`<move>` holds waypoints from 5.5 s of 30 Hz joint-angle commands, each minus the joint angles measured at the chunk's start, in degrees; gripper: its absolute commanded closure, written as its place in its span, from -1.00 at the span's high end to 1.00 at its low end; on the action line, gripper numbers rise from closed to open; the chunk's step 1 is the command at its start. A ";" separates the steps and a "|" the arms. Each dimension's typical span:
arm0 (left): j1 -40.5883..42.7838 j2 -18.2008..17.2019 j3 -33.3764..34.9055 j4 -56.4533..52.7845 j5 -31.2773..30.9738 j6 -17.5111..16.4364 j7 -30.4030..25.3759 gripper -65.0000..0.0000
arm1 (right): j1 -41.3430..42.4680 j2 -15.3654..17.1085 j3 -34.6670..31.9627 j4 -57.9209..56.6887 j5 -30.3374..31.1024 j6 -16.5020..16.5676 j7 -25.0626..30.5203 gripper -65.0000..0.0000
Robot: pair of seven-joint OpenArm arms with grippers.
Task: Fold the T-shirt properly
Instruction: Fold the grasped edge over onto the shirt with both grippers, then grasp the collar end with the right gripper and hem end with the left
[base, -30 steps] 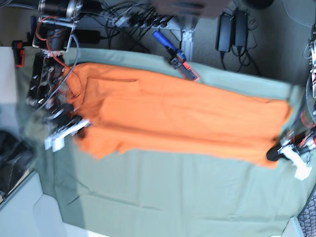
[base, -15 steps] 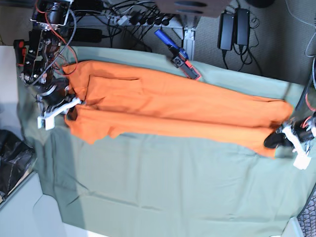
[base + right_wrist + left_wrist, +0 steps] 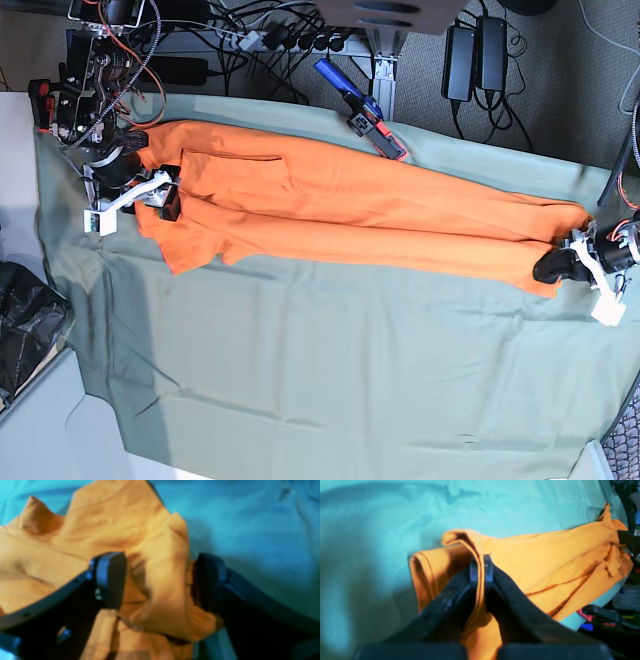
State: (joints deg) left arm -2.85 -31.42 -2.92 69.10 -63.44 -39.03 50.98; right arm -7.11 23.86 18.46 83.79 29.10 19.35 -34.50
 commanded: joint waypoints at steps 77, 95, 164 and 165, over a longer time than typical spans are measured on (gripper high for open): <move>0.90 -0.96 -0.42 0.94 -0.96 -0.97 -2.29 -0.85 | 15.80 -4.02 -4.68 -13.22 -3.72 6.12 3.54 0.13; 0.96 -0.94 -0.42 0.94 -1.01 -0.97 -2.34 -0.85 | 15.80 -4.02 -5.73 -8.96 -0.76 6.10 1.46 -1.00; 7.02 0.52 -8.24 1.14 -5.01 -0.97 4.24 0.33 | -15.30 -6.69 0.26 24.74 1.38 5.99 -1.75 0.37; 7.02 0.48 -8.24 1.14 -5.38 -0.97 4.61 0.33 | -15.28 -6.86 0.28 24.74 1.36 5.99 -1.75 0.37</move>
State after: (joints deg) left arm 4.29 -30.00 -11.05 69.54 -68.47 -39.68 54.59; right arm -22.68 16.45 18.26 107.61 29.98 20.12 -37.67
